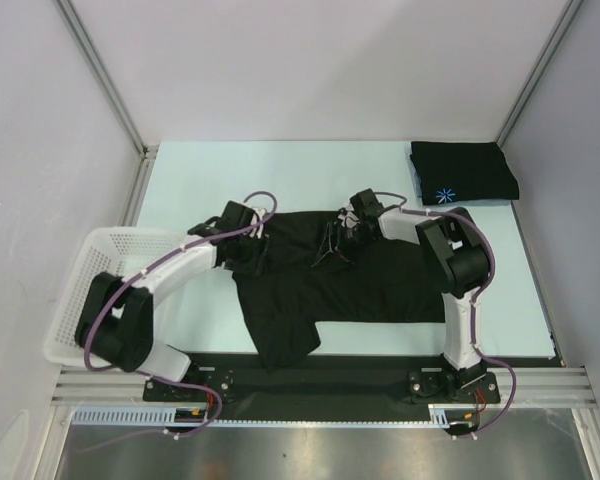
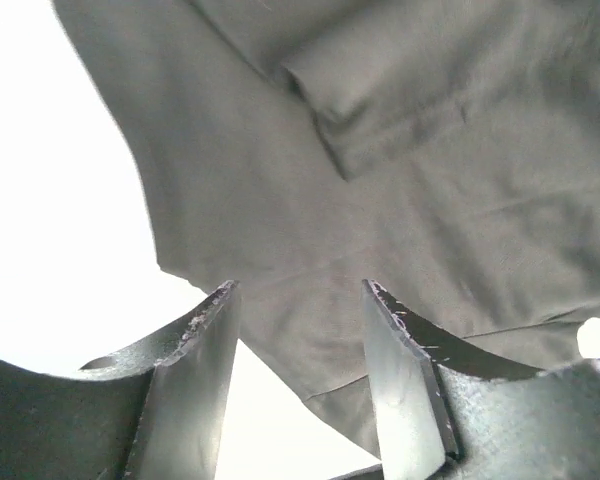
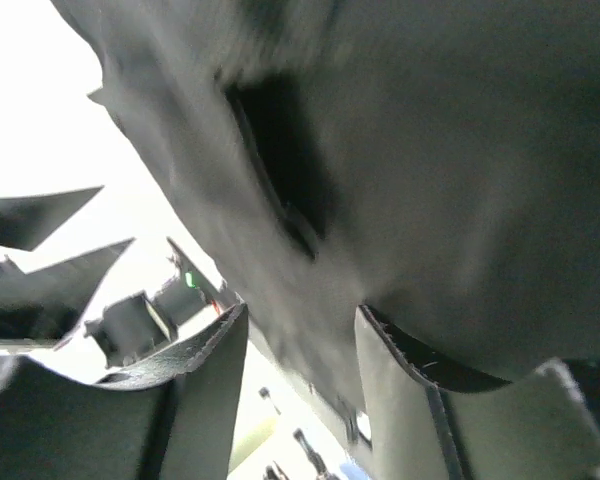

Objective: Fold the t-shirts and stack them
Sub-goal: Fold the tshirt

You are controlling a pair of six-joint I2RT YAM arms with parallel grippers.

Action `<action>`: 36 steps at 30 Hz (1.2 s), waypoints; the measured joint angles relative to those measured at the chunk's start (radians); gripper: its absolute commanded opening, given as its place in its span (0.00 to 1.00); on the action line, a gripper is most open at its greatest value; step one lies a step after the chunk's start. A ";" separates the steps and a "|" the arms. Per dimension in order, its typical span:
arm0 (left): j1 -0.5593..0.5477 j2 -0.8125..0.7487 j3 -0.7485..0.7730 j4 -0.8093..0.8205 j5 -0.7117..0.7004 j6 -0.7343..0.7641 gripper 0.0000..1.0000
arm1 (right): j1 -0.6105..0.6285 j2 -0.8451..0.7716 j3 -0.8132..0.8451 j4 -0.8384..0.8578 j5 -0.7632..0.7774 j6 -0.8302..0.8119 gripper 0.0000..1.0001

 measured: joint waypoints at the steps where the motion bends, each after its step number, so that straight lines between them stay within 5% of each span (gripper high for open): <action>1: 0.014 -0.022 0.000 -0.003 0.000 -0.007 0.57 | -0.005 -0.008 0.007 -0.038 -0.007 -0.034 0.54; 6: 0.102 -0.048 0.032 0.027 0.056 -0.061 0.56 | -0.072 -0.116 0.009 -0.160 0.036 -0.137 0.45; 10: 0.122 0.035 0.048 0.099 0.192 -0.105 0.57 | -0.102 -0.177 -0.005 -0.038 0.023 -0.092 0.39; 12: 0.122 0.055 0.020 0.151 0.253 -0.131 0.67 | -0.087 -0.168 -0.017 0.040 0.013 -0.065 0.43; 16: 0.122 0.068 -0.049 0.222 0.332 -0.178 0.70 | -0.053 -0.119 -0.043 0.130 0.001 -0.048 0.48; 20: 0.127 0.132 -0.056 0.291 0.369 -0.199 0.57 | -0.032 -0.066 -0.048 0.157 -0.014 -0.056 0.46; 36: 0.159 0.233 -0.033 0.347 0.404 -0.224 0.45 | -0.023 0.015 -0.007 0.166 -0.021 -0.078 0.34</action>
